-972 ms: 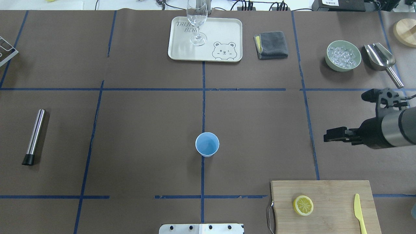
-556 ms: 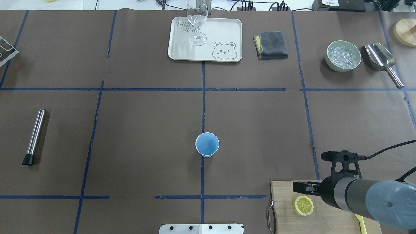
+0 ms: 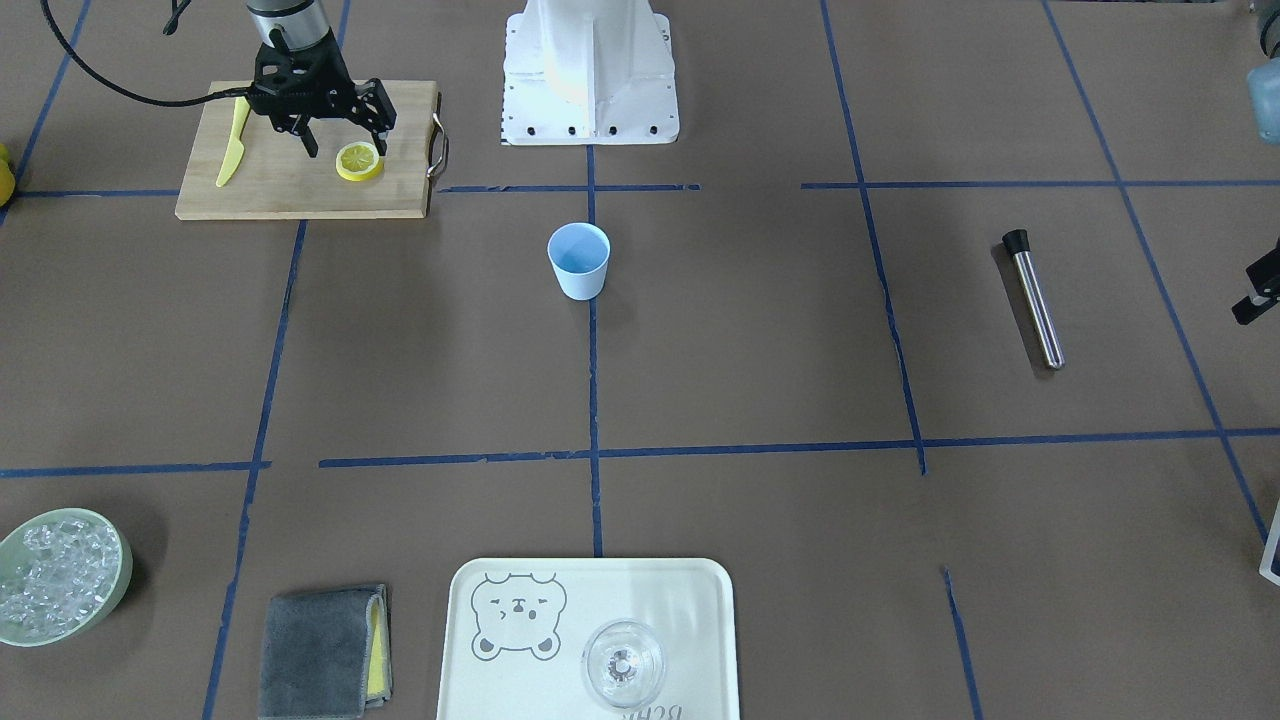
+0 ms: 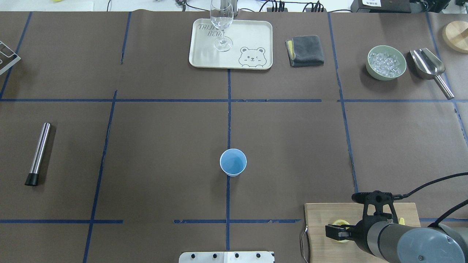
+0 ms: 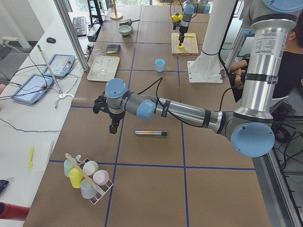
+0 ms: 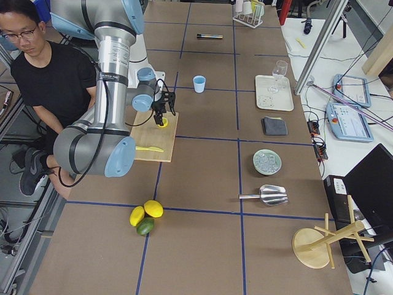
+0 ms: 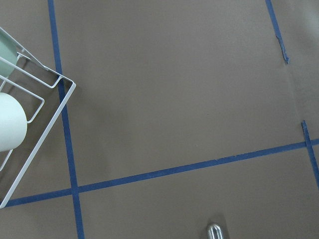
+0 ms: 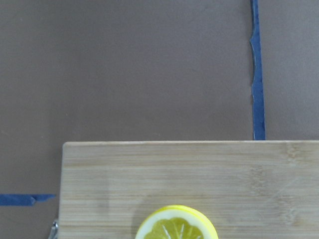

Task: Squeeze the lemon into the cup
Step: 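Move the right gripper down to the lemon slices on the wooden board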

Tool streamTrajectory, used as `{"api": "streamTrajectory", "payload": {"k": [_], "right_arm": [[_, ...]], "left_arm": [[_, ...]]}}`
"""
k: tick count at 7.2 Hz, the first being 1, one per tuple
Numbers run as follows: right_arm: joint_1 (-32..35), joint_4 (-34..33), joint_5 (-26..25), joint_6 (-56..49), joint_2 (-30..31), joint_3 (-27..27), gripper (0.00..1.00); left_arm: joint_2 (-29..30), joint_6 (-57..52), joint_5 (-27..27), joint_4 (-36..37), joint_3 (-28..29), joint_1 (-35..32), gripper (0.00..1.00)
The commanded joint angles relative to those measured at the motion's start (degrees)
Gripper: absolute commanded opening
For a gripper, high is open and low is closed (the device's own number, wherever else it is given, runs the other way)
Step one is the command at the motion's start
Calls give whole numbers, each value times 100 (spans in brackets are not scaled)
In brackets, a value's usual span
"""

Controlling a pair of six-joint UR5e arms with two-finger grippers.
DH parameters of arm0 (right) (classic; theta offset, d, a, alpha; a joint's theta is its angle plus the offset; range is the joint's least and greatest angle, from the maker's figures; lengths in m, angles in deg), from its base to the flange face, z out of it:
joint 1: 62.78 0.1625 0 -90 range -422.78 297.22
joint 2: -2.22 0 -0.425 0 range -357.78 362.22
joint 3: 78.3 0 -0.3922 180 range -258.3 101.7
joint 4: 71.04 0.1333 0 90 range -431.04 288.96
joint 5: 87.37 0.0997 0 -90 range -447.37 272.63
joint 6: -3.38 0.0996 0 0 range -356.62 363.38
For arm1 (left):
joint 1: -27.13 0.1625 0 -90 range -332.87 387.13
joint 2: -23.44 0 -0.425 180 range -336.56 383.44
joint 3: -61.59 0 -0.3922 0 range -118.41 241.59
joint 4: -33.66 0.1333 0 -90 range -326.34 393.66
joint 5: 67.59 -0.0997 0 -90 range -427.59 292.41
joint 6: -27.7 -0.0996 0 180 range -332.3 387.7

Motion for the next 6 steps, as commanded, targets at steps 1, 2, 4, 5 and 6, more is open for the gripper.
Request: {"api": "streamTrajectory", "payload": {"k": [1,2,4,5,6], "right_arm": [[-108,-6,4,0,-181,286,100],[-117,-24,4,0,-243,349,100],[-117,-147,13,0,-253,323,100],[-108,-147,30,0,-253,297,94],[-82,-155,57,0,-253,201,88]], "left_arm": [[0,14,7,-72,-16,-8,100],[-9,14,7,-72,-42,-8,100],[-9,14,7,-72,-34,-8,100],[-9,14,7,-72,-25,-8,100],[-17,6,7,-72,-8,-8,100]]}}
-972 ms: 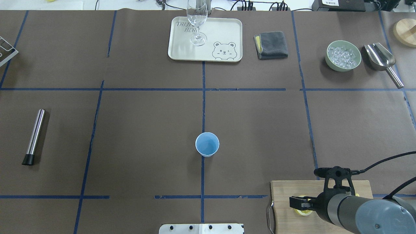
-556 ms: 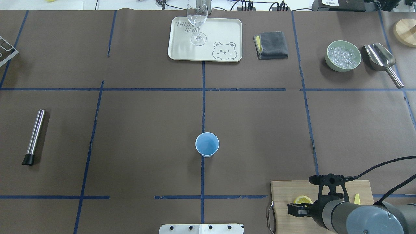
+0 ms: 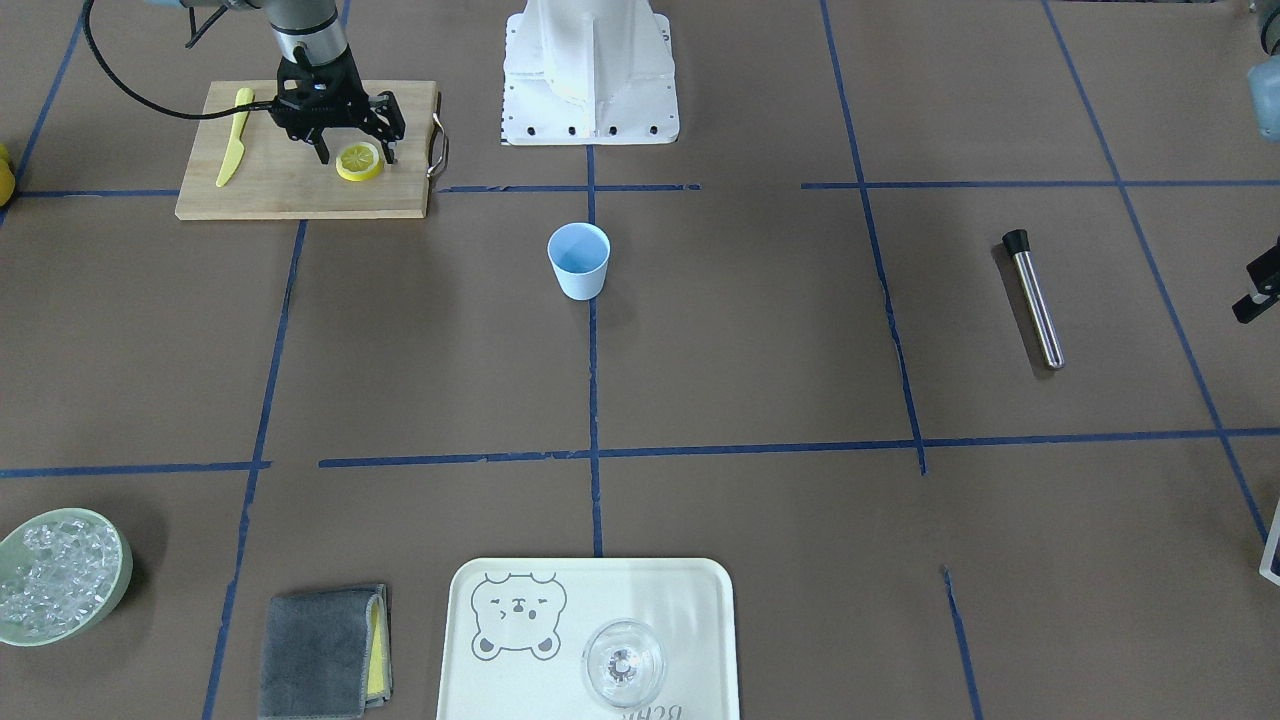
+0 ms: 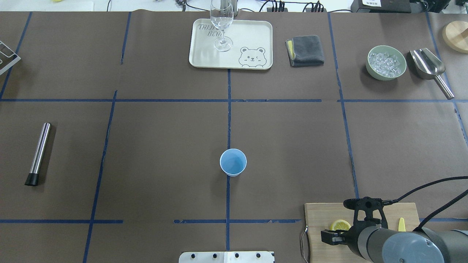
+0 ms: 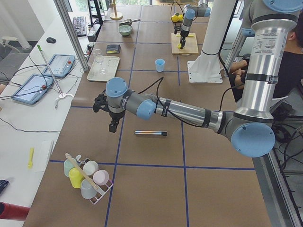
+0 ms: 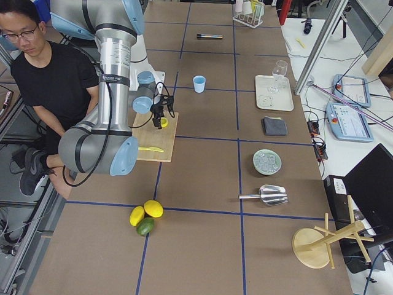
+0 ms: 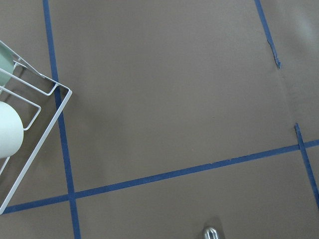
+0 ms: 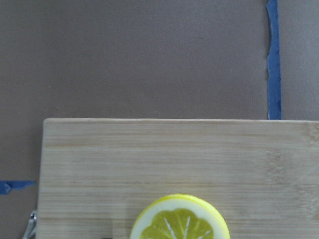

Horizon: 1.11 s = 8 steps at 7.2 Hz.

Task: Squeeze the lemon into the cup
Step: 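Grasp a lemon slice with the right gripper and lift it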

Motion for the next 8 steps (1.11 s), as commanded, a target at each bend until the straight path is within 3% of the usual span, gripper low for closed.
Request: {"api": "streamTrajectory", "payload": {"k": [1,2,5,8], "right_arm": [[31,-13,19,0,-3,-118,73],[40,-13,18,0,-3,-128,61],[49,-22,18,0,14,-119,63],[75,-22,36,0,58,-303,48]], "left_arm": [[3,-7,0,0,60,0,100],[3,-16,0,0,78,0,100],[3,-7,0,-9,69,0,100],[3,2,0,-9,60,0,100]]}}
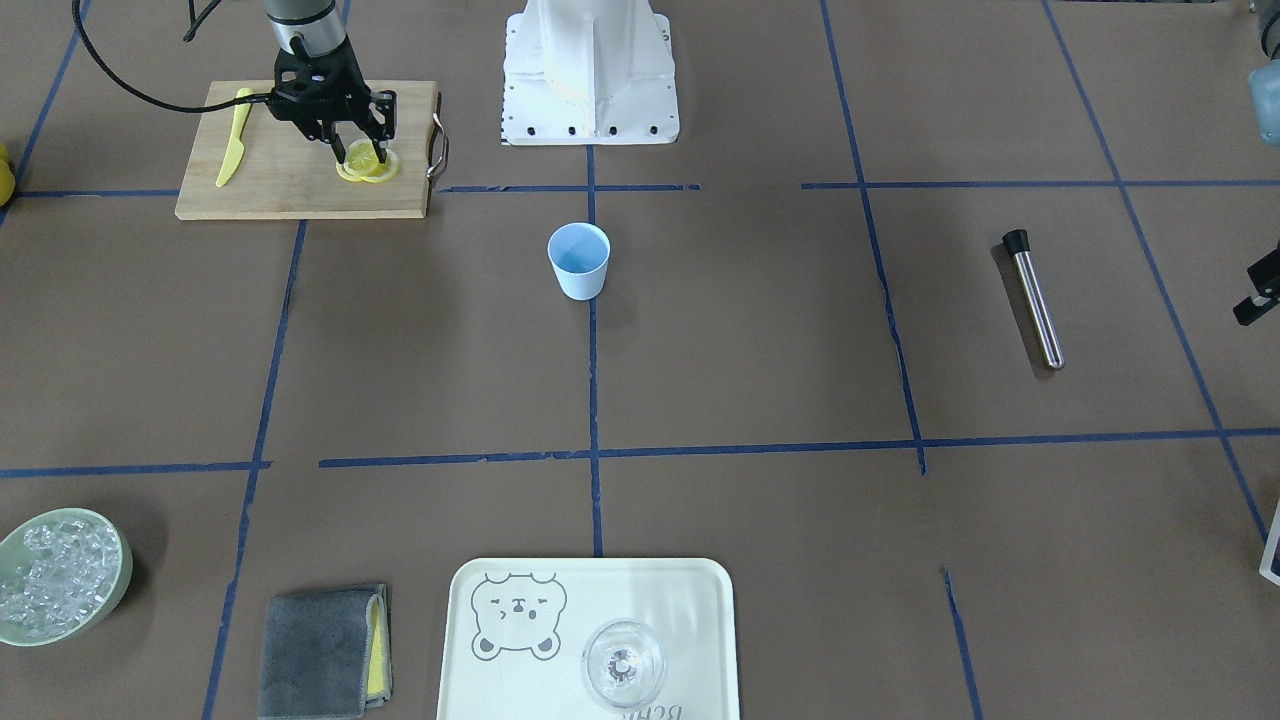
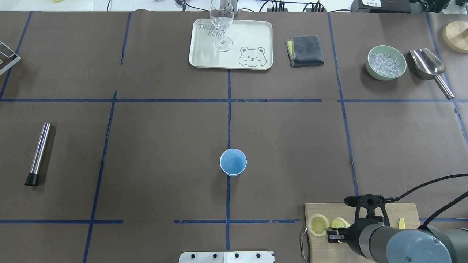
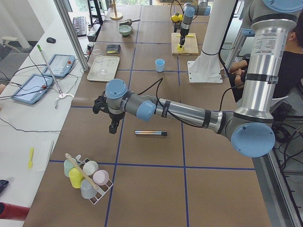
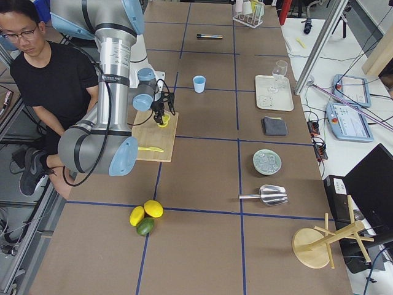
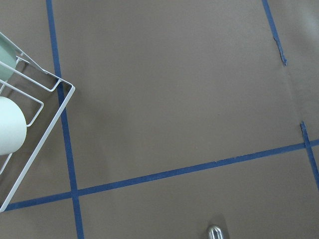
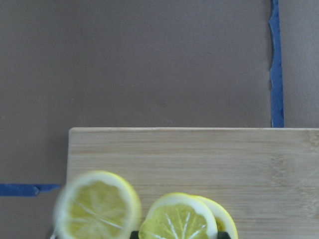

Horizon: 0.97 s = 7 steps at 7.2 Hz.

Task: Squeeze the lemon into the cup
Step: 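Grasp a lemon slice with the right gripper and lift it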

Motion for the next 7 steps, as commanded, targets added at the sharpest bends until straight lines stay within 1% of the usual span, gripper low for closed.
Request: {"api": "streamTrajectory", "payload": {"k": [1,2,3,4,5,6,7], "right_arm": [[26,-9,9,0,40,-123,48],[61,-348,62,0,23,-306,50],[166,-865,210,0,-29,-647,51],[350,-1018,368,0,-39,-781,53],[465,-1150,457,-9,-343,-730,53],[805,-1891,719,-61,-1112,-669,53],[1357,-2847,1008,-131,-2486,-233,53]], "left_arm": [[0,7,0,0,2,0,100],[0,7,0,0,-7,0,100],[-9,7,0,0,-7,0,100],[0,7,9,0,2,0,100],[0,-2,0,0,19,0,100],[0,-10,0,0,37,9,100],[0,-2,0,0,46,0,100]]}}
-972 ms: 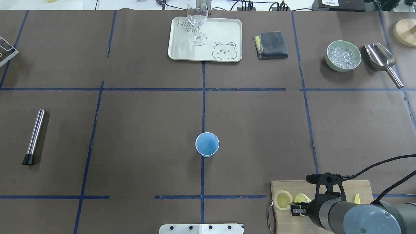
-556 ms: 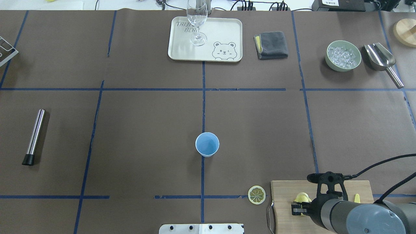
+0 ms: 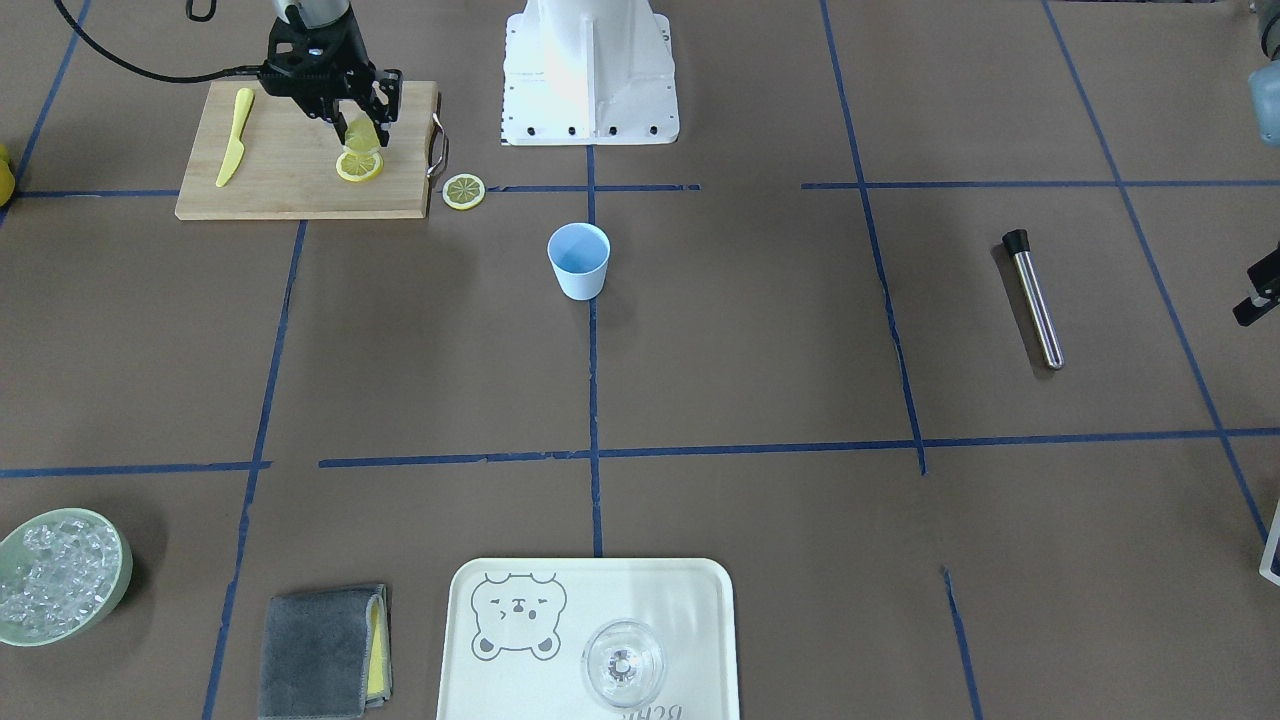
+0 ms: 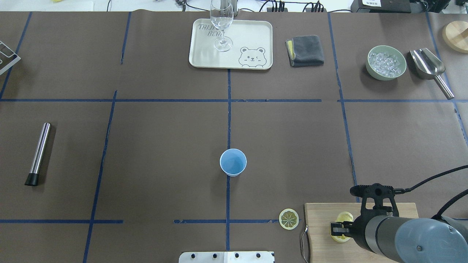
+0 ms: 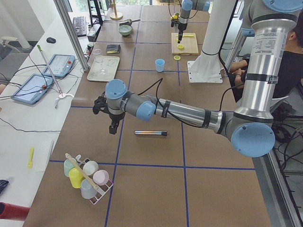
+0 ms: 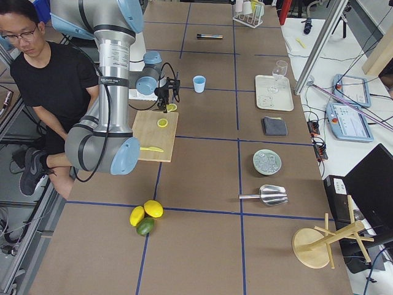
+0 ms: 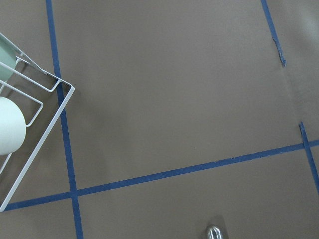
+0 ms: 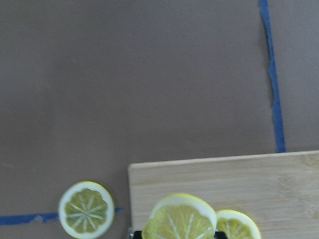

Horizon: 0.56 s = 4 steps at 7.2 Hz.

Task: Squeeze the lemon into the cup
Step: 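Carry the lemon slice with the right gripper over the blue cup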

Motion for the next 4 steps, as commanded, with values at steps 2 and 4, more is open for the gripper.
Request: {"api": "streamTrajectory", "payload": {"k": [2,4], "right_arm": [[1002,-1884,420,-215,-3399,1584,51],[994,-1737,394,-190,-4052,2568,51]], "left_arm": [[1,2,-1,0,33,6,100],[1,-7,-1,0,102,6,100]]}}
